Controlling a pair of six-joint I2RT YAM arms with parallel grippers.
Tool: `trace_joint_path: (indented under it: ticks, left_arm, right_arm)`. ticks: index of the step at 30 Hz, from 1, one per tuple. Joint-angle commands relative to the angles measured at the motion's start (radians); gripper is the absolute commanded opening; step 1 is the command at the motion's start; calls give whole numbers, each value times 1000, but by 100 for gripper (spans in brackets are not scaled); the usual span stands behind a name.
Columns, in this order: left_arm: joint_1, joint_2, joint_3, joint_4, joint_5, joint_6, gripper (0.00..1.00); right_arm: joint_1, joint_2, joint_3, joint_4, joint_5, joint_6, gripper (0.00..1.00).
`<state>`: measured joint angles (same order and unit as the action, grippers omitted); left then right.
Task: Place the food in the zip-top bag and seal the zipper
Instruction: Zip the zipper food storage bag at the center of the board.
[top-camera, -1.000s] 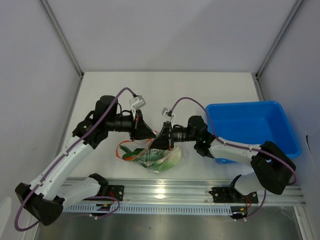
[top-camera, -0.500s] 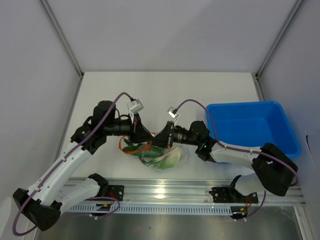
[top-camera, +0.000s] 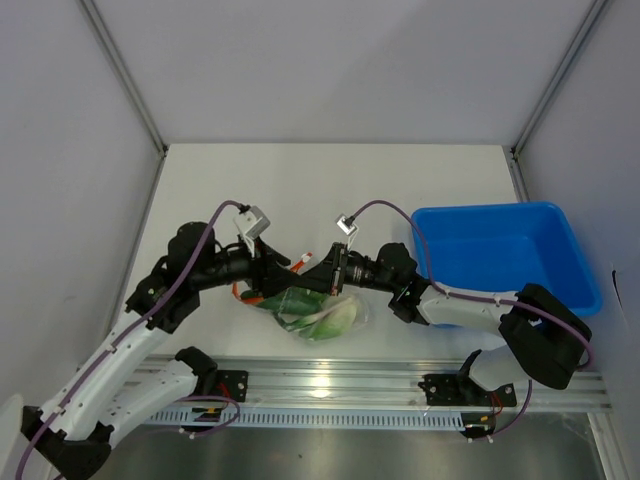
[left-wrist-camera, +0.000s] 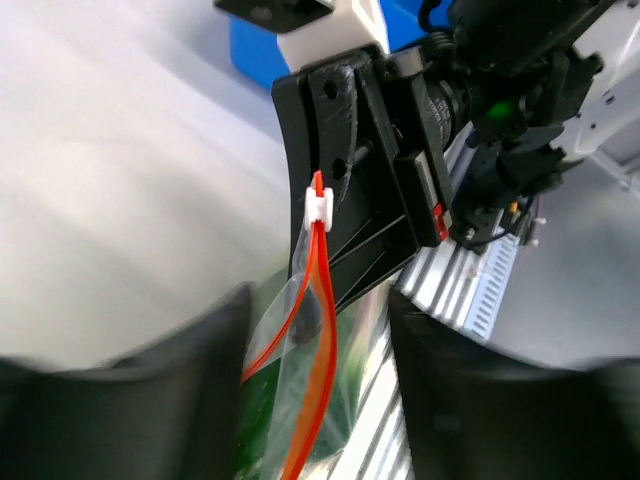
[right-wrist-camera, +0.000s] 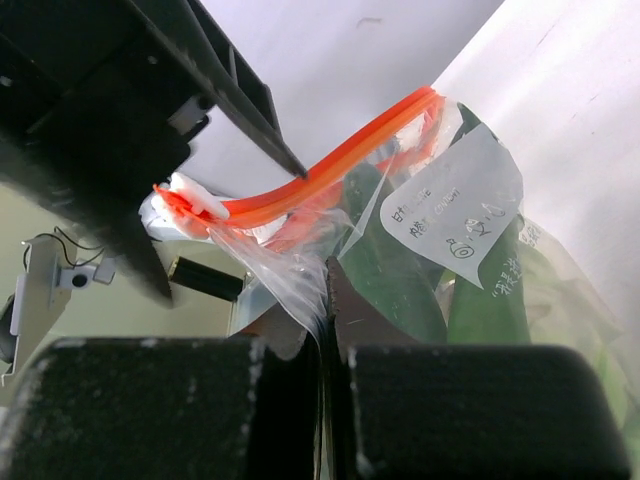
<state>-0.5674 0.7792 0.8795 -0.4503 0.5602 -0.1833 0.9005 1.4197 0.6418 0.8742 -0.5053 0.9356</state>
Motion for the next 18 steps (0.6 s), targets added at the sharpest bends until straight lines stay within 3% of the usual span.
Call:
trace_joint_path:
  ticks: [1,8,13,18]
  left_arm:
    - [-5,-43,-13,70,-57,14,65]
    - [-6,-43,-20,59,-28,73,83]
    - [-11,-26,-40,71,27,88,89]
    - [-60,-20,-53,59,-13,100,92]
  right_arm:
    - [6,-21,36,100,4,22,0]
    - [6,-45,45,65,-59,22,0]
    - [6,-67,56,45,-88,22,0]
    - [6,-82,64,26,-82,22,0]
